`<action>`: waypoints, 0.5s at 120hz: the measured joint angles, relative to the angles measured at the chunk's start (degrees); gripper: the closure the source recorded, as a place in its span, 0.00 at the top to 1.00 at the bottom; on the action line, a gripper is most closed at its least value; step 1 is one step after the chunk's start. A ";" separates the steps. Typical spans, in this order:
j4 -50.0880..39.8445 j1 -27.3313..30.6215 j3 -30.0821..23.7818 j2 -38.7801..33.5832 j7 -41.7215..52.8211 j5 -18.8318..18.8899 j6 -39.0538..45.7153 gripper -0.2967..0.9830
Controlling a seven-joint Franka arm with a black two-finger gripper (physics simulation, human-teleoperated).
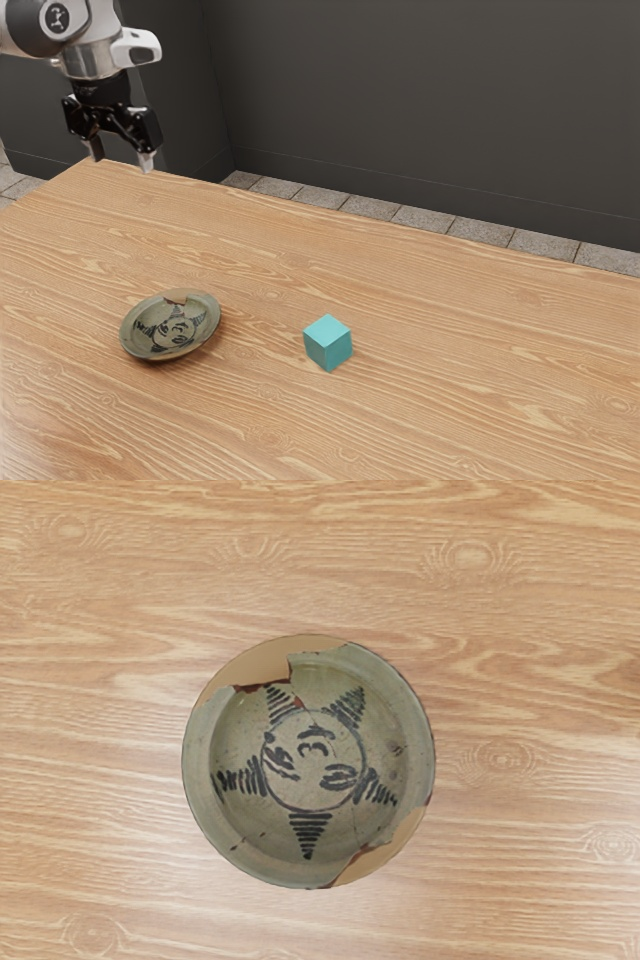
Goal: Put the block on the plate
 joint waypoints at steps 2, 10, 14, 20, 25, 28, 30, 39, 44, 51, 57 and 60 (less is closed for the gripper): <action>0.08 0.01 -0.03 0.12 -0.02 0.01 0.04 0.77; 0.22 0.03 -0.08 0.30 -0.09 0.04 0.16 0.77; 0.22 0.05 -0.09 0.29 -0.12 0.05 0.20 0.77; 0.22 0.08 -0.14 0.38 -0.17 0.06 0.27 0.77; 0.19 0.15 -0.17 1.68 -0.20 0.06 0.44 0.77; 0.12 0.20 -0.18 3.04 -0.22 0.07 0.68 0.77; 0.01 0.22 -0.19 4.03 -0.22 0.07 0.86 0.77; -0.35 0.70 -0.80 8.09 -0.21 -0.69 1.58 0.77; -0.44 1.32 -1.74 9.94 -0.24 -1.37 1.97 0.77; -0.49 0.92 -3.06 11.96 -0.29 -2.09 2.60 0.77; -0.49 -0.61 -4.29 13.87 -0.33 -2.50 3.60 0.77; -0.49 -1.41 -4.91 14.92 -0.35 -2.66 4.37 0.77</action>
